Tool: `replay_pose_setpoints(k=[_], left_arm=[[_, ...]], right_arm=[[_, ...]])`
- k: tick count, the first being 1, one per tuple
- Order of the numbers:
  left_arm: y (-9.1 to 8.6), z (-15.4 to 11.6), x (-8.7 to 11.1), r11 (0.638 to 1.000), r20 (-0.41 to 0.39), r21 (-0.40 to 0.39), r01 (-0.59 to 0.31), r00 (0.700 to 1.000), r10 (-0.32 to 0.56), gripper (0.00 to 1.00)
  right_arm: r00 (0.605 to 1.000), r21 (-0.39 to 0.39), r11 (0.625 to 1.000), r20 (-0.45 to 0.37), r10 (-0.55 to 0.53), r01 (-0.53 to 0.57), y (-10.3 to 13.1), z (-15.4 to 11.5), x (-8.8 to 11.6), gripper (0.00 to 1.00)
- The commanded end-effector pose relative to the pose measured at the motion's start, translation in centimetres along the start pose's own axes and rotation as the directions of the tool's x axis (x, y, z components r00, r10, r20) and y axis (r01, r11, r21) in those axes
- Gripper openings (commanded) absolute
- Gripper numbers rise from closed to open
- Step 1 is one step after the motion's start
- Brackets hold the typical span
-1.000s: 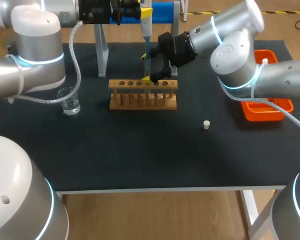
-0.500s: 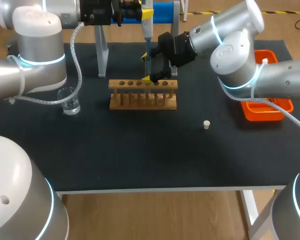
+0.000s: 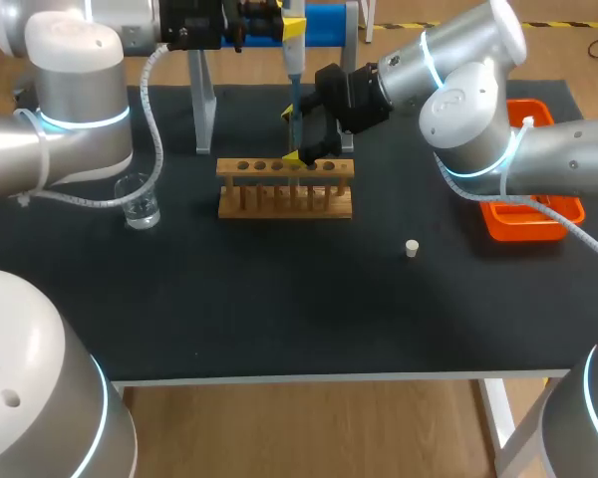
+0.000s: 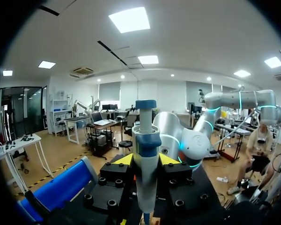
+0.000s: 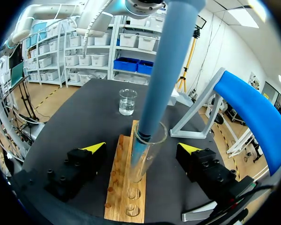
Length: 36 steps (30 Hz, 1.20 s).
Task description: Invert the test tube, pick up the pipette, mount the tip to pipette, aspirate from beaker and dispense into the tube, eject the tip, return the pipette, and cap with the stopper.
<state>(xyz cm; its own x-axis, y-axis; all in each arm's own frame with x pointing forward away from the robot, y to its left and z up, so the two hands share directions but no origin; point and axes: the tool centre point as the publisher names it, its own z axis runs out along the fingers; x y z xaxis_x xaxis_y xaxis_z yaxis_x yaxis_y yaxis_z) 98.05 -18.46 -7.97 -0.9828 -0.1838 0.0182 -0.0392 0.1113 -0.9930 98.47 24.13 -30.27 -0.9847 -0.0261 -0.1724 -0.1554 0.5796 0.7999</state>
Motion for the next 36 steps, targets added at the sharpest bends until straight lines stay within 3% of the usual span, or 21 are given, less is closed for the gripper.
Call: replay_pose_setpoints(k=[1,36], left_arm=[[-0.08,0.06,-0.01,1.000,0.001,-0.003,-0.001,1.000,0.001,0.00],[-0.08,0.06,-0.01,1.000,0.001,-0.003,-0.001,1.000,0.001,0.00]], right_arm=[[1.000,0.001,1.000,-0.002,0.000,0.000,0.03,-0.12,-0.01,1.00],[1.000,0.005,1.000,0.003,-0.002,0.002,-0.04,-0.48,0.07,1.00]])
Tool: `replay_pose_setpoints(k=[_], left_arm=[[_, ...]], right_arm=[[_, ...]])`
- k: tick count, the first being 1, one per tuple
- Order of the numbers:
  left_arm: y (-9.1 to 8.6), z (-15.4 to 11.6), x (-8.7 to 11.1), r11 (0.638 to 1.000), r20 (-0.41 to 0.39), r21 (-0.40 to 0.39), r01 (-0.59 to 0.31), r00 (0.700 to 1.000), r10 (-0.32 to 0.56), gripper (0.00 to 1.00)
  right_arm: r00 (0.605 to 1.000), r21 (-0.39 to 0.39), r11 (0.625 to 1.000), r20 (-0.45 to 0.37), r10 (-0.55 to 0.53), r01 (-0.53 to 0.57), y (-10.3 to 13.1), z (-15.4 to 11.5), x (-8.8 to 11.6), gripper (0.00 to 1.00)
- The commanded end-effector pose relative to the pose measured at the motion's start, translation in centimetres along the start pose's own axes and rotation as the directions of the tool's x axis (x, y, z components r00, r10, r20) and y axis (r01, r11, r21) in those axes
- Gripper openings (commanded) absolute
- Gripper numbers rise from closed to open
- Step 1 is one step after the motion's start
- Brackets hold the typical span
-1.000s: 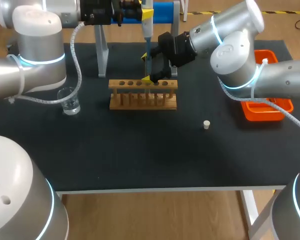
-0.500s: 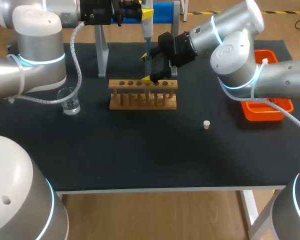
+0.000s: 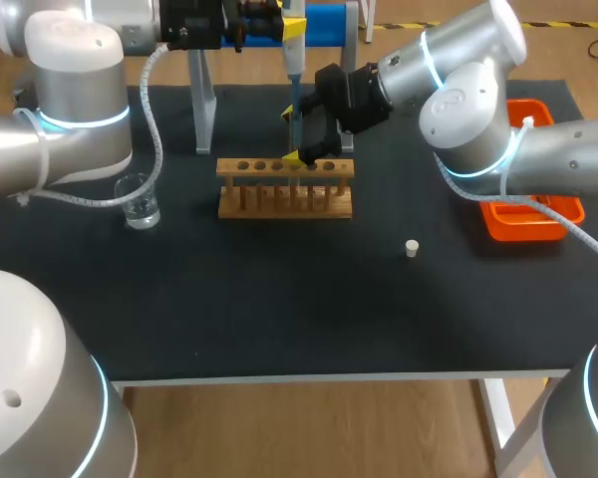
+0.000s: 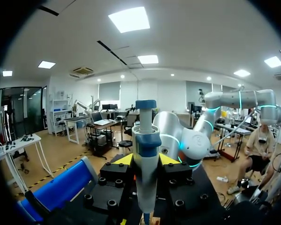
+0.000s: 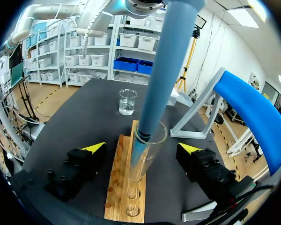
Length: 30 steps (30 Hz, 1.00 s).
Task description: Invert the test tube, pick up the pipette, mount the tip to pipette, aspirate from beaker and dispense into the tube, eject the tip, return the pipette, and cap with the stopper.
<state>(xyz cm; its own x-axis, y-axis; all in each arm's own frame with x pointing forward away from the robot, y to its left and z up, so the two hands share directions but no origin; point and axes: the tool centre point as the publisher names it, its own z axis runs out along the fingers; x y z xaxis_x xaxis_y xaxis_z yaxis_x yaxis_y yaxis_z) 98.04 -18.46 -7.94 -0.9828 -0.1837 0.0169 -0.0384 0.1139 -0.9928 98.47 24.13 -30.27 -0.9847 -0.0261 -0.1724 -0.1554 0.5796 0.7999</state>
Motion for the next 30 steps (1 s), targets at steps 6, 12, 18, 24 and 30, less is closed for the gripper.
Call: replay_pose_setpoints(k=[6,12,18,24,30], left_arm=[[0.0,0.1,0.0,1.000,0.001,-0.001,0.000,1.000,0.000,0.00],[0.0,0.1,0.0,1.000,0.001,-0.001,0.000,1.000,0.000,0.00],[0.0,0.1,0.0,1.000,0.001,-0.001,0.000,1.000,0.000,0.00],[0.0,0.1,0.0,1.000,0.001,-0.001,0.000,1.000,0.000,0.00],[0.0,0.1,0.0,1.000,0.001,-0.001,0.000,1.000,0.000,0.00]], right_arm=[[0.999,0.020,1.000,0.031,-0.022,0.021,-0.1,-3.2,0.5,1.00],[0.998,-0.004,1.000,0.049,-0.028,0.028,-0.1,-6.4,1.0,1.00],[0.998,-0.059,0.998,0.067,-0.014,0.018,0.3,-9.4,1.5,1.00],[0.998,-0.119,0.993,0.068,-0.013,0.021,1.2,-11.4,1.9,1.00],[0.998,-0.148,0.989,0.064,0.024,-0.014,2.0,-12.1,2.3,1.00]])
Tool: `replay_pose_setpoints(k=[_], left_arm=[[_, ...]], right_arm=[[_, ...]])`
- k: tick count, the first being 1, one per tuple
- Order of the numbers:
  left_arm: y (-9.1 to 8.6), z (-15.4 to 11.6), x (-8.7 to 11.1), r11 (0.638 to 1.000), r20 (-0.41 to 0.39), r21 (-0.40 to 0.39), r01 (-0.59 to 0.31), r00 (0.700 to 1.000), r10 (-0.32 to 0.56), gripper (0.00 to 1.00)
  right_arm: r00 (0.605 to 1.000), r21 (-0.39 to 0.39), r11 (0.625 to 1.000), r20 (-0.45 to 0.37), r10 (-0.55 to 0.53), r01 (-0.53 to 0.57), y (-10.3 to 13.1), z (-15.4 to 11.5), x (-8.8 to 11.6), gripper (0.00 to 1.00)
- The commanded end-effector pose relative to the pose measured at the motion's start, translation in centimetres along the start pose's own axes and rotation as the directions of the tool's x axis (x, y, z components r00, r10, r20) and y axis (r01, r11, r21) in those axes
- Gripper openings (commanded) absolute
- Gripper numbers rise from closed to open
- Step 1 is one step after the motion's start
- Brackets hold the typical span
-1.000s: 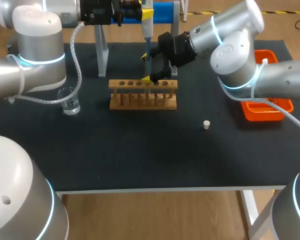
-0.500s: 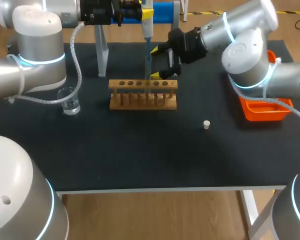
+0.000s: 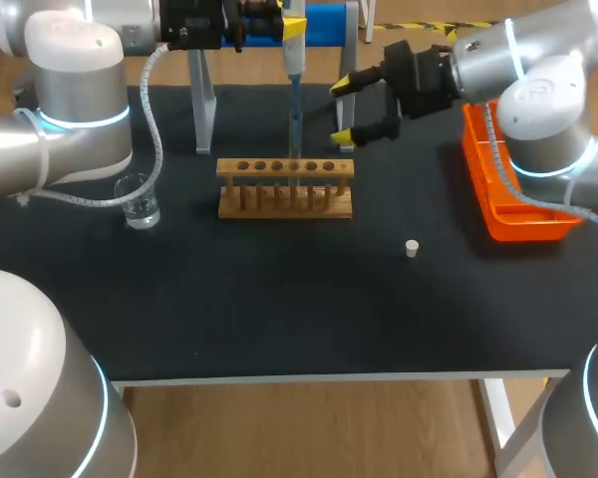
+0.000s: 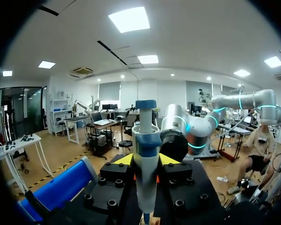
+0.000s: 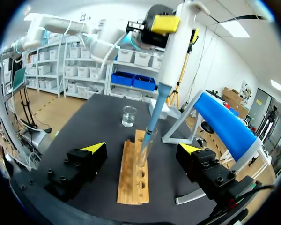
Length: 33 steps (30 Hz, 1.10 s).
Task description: Invert the test tube, pick up the pipette, mount the tip to pipette, aspirate from beaker and dispense into the tube, eject the tip, return the pipette, and cap with the stopper.
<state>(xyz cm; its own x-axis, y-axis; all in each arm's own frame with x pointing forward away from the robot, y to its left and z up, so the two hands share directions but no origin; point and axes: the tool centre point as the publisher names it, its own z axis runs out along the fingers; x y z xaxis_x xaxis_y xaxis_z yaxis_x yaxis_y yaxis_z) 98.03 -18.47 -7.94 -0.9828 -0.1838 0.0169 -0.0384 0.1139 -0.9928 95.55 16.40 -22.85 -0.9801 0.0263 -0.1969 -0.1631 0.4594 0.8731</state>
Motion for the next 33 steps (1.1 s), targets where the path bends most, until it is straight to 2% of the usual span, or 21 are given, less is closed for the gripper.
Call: replay_pose_setpoints(k=[1,16,33], left_arm=[[-0.04,0.06,-0.03,1.000,0.001,-0.001,0.000,1.000,0.000,0.00],[-0.04,0.06,-0.02,1.000,0.003,-0.004,-0.001,1.000,0.001,0.00],[-0.17,-0.07,0.46,0.999,0.026,-0.007,-0.045,0.999,0.045,0.00]], right_arm=[[1.000,-0.015,1.000,0.013,0.023,-0.023,0.31,-1.42,0.39,1.00],[1.000,-0.015,1.000,0.013,0.023,-0.023,0.31,-1.42,0.39,1.00],[1.000,-0.015,1.000,0.013,0.023,-0.023,0.31,-1.42,0.39,1.00]])
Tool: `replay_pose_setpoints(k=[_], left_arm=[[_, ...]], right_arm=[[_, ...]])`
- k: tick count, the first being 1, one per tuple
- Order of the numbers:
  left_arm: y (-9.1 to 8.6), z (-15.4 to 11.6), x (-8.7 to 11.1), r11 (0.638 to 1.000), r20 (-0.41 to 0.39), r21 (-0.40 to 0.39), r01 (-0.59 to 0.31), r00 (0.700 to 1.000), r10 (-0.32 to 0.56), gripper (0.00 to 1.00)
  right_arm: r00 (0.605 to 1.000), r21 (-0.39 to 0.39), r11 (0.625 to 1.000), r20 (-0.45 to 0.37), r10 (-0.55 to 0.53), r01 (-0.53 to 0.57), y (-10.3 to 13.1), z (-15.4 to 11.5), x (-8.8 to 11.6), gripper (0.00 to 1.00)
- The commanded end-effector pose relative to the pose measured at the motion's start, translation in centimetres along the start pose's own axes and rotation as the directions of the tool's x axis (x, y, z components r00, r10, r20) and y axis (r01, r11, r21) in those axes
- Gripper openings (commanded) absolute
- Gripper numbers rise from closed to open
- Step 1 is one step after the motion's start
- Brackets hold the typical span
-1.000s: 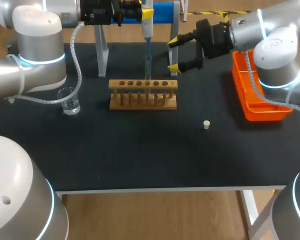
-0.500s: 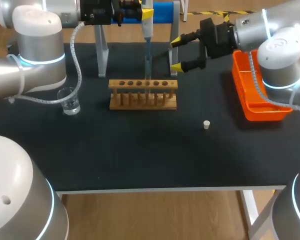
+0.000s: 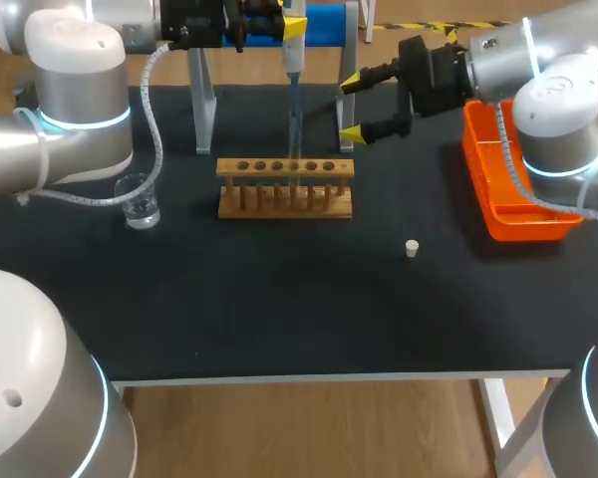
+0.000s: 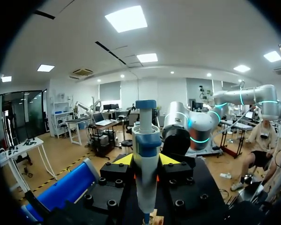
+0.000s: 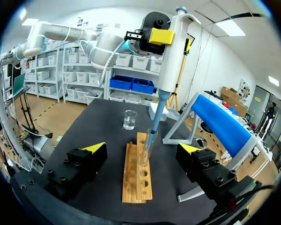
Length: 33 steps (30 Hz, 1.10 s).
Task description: Invert the test tube, pick up the pipette, mount the tip to pipette, aspirate from beaker and dispense into the tube, eject the tip, return the pipette, and cap with the stopper.
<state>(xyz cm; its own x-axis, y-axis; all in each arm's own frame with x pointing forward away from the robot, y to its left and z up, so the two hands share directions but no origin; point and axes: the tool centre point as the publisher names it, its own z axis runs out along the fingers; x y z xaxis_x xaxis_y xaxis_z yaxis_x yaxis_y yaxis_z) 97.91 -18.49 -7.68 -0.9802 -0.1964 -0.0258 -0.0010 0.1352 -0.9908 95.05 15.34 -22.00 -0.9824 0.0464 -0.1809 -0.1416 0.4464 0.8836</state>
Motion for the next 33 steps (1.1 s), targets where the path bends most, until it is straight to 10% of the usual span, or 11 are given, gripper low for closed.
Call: replay_pose_setpoints(k=[1,33], left_arm=[[0.06,-0.04,0.37,1.000,0.008,0.008,-0.005,1.000,0.005,0.00],[0.39,0.18,0.59,1.000,0.019,0.012,-0.015,1.000,0.014,0.00]], right_arm=[[1.000,-0.001,1.000,0.003,-0.001,0.001,-0.02,-0.04,0.10,1.00],[1.000,-0.001,1.000,0.003,-0.001,0.001,-0.02,-0.04,0.10,1.00]])
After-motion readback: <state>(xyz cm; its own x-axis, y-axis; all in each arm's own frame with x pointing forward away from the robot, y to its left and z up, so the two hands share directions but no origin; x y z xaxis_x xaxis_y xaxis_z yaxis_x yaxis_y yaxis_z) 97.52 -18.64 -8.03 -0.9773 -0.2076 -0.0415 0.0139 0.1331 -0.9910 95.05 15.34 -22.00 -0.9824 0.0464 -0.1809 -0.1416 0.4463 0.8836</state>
